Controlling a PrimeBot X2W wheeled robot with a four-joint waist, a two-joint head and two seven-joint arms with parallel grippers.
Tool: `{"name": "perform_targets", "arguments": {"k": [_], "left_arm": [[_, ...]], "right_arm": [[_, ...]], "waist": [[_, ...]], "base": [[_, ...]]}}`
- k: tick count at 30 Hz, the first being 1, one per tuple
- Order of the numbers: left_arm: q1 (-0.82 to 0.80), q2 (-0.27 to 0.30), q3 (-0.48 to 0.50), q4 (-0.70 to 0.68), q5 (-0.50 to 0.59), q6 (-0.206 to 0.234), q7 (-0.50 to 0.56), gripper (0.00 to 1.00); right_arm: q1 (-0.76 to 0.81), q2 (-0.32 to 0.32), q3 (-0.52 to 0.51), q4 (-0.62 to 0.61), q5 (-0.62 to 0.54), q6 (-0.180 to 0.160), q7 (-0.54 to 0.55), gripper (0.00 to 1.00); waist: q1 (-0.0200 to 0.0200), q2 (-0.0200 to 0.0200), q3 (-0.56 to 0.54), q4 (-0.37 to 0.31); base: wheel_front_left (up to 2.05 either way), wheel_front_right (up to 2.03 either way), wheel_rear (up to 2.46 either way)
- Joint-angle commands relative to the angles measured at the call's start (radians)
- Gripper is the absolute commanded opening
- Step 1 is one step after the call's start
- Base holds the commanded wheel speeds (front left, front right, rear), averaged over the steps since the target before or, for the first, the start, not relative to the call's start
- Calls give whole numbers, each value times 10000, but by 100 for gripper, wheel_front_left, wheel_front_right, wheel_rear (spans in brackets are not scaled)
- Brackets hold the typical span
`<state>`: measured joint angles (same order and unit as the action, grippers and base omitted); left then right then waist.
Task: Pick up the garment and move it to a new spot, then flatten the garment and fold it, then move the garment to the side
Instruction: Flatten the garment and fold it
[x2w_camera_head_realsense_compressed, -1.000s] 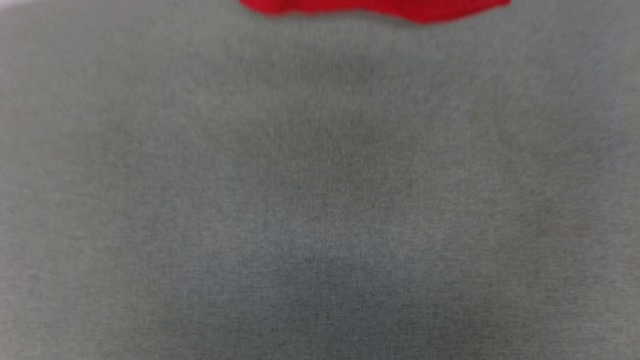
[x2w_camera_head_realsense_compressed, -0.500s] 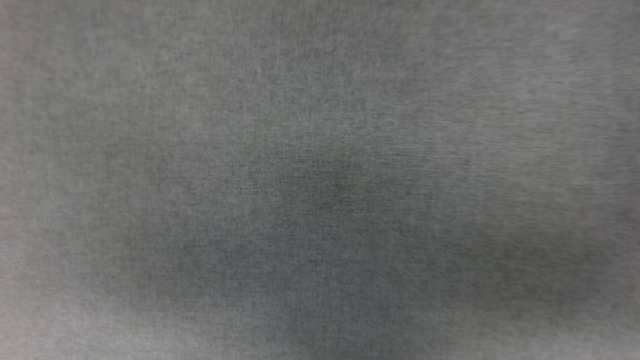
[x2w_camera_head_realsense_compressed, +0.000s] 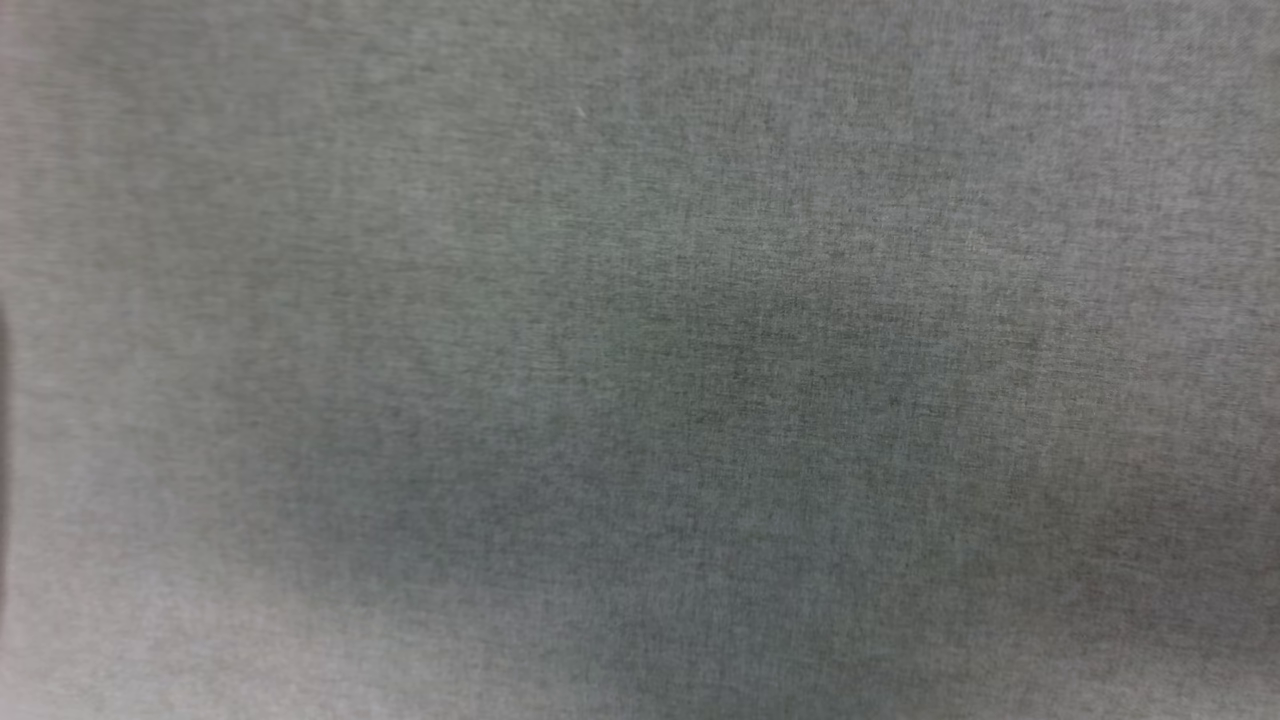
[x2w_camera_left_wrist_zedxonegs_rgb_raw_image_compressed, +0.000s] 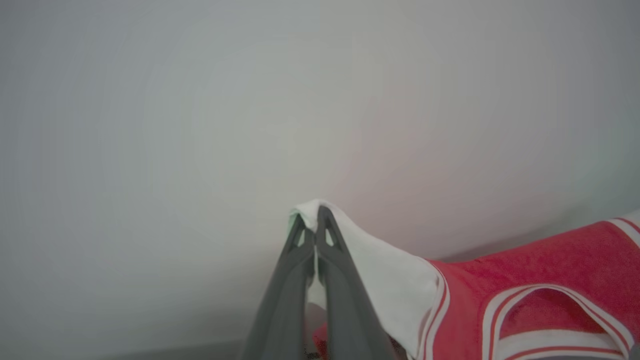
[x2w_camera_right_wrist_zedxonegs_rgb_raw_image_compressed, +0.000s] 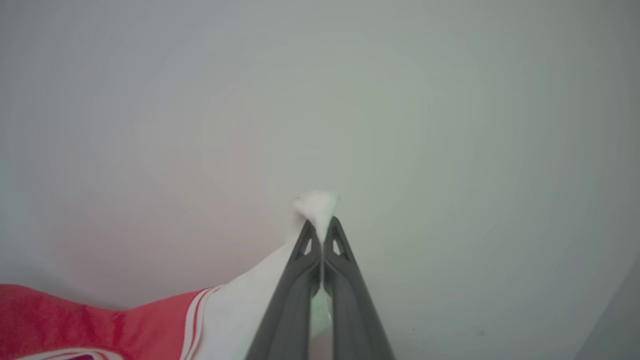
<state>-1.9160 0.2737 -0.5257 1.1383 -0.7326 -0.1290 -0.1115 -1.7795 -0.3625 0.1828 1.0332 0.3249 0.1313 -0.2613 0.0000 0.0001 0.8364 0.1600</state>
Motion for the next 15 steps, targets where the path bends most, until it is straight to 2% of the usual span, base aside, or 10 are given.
{"name": "perform_targets", "arguments": {"k": [1,5,10,15], "left_arm": [[490,16,-206,-16,-155,-19,205,0],[1545,125,-445,-62,-700,-18,708,0],[3132,377,-742,-334,-1377,-18,1358,0],[4823,835,-1018,-872,-1923,-19,1616,0]], "right_arm": [[304,-37,198,118,465,-10,-3,0],[1064,-171,793,80,1595,-10,471,0],[2598,-618,1601,-567,3057,-10,1738,0],[4313,-1262,1963,-1457,4577,-10,3135,0]], "waist": [[0,-1,-725,70],[0,-1,-1713,37],[0,-1,-3024,-11],[0,-1,-4212,-65]], "base": [[0,0,0],[0,0,0],[0,0,0],[0,0,0]]}}
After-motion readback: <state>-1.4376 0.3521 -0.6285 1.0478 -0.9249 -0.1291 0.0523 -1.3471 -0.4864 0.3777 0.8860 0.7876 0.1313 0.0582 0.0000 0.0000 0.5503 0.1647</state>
